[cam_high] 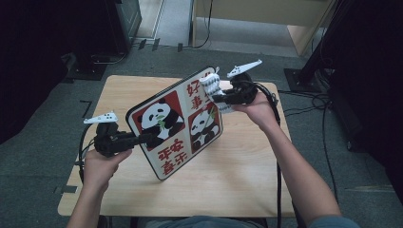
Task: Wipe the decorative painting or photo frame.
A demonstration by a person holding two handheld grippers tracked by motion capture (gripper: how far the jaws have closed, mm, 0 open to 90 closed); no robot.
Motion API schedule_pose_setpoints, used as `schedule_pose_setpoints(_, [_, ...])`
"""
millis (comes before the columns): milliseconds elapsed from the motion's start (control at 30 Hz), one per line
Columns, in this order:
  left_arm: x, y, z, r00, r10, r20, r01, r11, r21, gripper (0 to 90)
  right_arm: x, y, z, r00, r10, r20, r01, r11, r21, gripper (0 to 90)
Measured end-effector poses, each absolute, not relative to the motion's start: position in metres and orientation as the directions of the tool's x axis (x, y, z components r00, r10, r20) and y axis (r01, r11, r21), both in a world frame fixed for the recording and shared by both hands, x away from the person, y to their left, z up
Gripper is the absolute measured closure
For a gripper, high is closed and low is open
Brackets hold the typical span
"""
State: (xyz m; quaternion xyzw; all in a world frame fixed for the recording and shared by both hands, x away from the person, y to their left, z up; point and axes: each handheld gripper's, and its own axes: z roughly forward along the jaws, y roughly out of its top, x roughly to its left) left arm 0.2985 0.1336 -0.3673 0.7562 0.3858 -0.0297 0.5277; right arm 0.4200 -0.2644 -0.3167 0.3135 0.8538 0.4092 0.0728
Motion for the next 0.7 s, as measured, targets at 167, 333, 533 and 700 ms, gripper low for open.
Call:
schedule_pose_setpoints(167, [0.299,0.134,-0.368,0.701,0.547,-0.458,0.617,-0.144,0.773,76.9,0.418,-0.267,-0.325,-0.788,0.597,0.150,0.488,0.457,0.744,78.7])
schedule_pose_setpoints(333, [0.299,0.134,-0.368,0.701,0.547,-0.458,0.618,-0.143,0.773,76.8,0.417,-0.269,-0.332,-0.786,0.601,0.146,0.485,0.452,0.749,78.8])
schedule_pose_setpoints(533, [0.300,0.135,-0.368,0.700,0.545,-0.461,0.618,-0.140,0.773,76.8,0.416,-0.272,-0.340,-0.785,0.601,0.148,0.488,0.453,0.746,78.8])
schedule_pose_setpoints(700, [0.299,0.134,-0.368,0.699,0.546,-0.461,0.619,-0.140,0.773,76.8,0.416,-0.275,-0.345,-0.777,0.605,0.174,0.507,0.436,0.744,78.9])
